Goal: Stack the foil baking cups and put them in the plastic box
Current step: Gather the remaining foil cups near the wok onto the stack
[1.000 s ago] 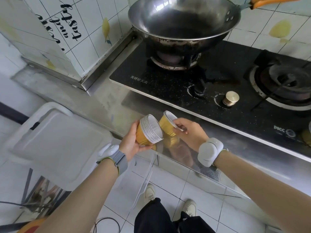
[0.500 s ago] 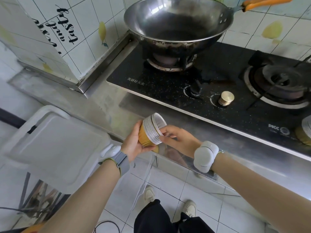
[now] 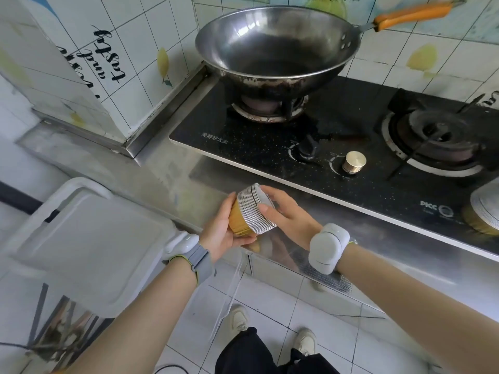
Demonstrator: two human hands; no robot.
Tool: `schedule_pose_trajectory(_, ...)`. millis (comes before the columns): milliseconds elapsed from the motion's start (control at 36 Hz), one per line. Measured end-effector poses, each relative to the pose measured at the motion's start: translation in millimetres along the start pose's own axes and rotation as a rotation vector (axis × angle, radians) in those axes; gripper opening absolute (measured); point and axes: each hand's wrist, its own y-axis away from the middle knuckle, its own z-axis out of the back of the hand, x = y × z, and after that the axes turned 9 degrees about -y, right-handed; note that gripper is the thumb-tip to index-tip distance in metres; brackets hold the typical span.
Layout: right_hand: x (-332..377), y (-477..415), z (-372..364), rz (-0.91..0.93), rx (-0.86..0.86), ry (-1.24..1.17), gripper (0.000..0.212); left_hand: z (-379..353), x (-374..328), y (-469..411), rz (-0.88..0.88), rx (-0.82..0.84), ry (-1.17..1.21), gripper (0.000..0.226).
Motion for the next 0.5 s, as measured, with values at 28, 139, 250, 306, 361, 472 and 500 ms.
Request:
schedule_pose_trajectory(28,1,1,2,0.001,-0.008,0.0,0.053,-2,-2,0,-0.006,0.01,-0.006,0.046)
schedule_pose_trajectory(139,3,4,2,0.006,0.004,0.028,0.057,-5,-4,1,-0.019,0.009,-0.015,0.047)
schedule_pose_trajectory(250,5,8,9,0.012,-0.006,0.049,0.058,-13,-8,2,-0.029,0.0,-0.03,0.043)
schedule_pose_trajectory(306,7,10,12,0.02,-0.013,0.053,0.057,-16,-9,3,-0.039,0.004,-0.039,0.043)
schedule_pose_trajectory(361,8,12,14,0.027,-0.014,0.054,0.057,-18,-10,3,-0.039,0.006,-0.039,0.044)
schedule_pose_trajectory(472,9,17,20,0.023,-0.013,0.036,0.054,-21,-12,5,-0.046,0.023,-0.048,0.045)
schedule_pose_trajectory(500,10,18,21,0.019,-0.016,0.019,0.052,-22,-13,5,-0.045,0.024,-0.047,0.044)
